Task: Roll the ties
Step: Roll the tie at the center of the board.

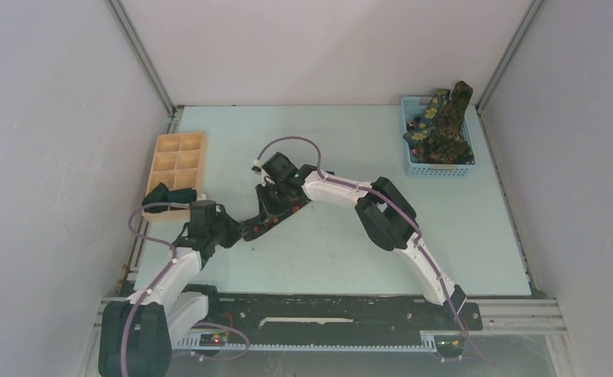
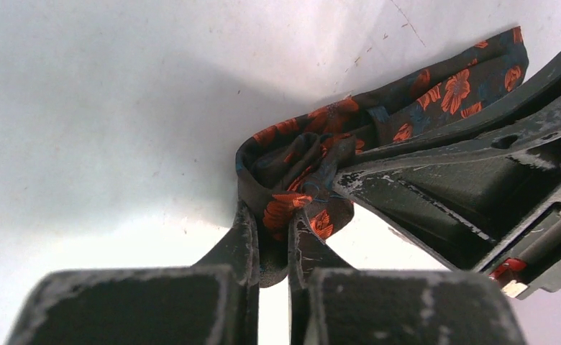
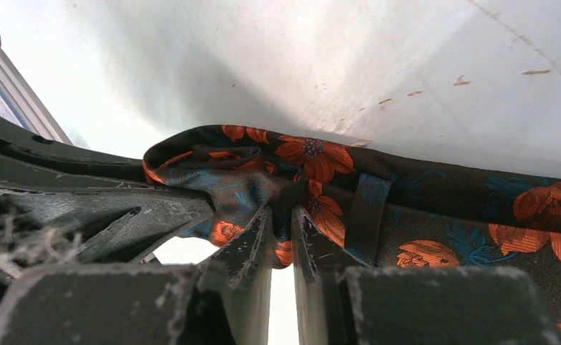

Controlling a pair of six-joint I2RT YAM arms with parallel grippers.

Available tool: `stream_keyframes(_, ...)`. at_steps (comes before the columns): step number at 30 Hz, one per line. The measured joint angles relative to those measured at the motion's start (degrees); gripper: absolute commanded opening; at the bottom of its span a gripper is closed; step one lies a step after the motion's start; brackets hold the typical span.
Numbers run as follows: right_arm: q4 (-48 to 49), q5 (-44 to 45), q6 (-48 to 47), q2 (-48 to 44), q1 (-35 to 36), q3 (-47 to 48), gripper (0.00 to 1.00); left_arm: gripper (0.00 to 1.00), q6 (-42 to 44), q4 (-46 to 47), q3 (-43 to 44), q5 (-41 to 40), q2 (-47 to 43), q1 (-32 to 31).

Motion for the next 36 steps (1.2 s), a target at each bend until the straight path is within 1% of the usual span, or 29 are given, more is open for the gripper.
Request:
stream_keyframes(8,-0.02,1.33,0.68,0.20,2.71,1.18,0.17,0.00,3.06,-15.63,7.15,-4.52,-3.48,-0.35)
stream_keyframes(14,-0.92,2.03,1.25,0.79,4.28,3.48,0.26,0.00,5.01,-23.82,11.43,-8.09,-4.22,-0.42)
stream_keyframes(19,-3.34,3.54,0.79,0.79,4.46,5.25,0.27,0.00,5.51,-25.73,13.42,-10.45,-3.39,-0.44)
stream_keyframes(29,-4.74,4.50,0.37,0.76,4.59,6.10,0.21,0.00,5.95,-26.71,14.62,-12.66,-0.37,-0.83)
stream_keyframes(36,-5.09,4.24,0.42,2.73,5.64,12.22,0.20,0.00,6.10,-27.02,16.00,-13.09,0.81,-1.36)
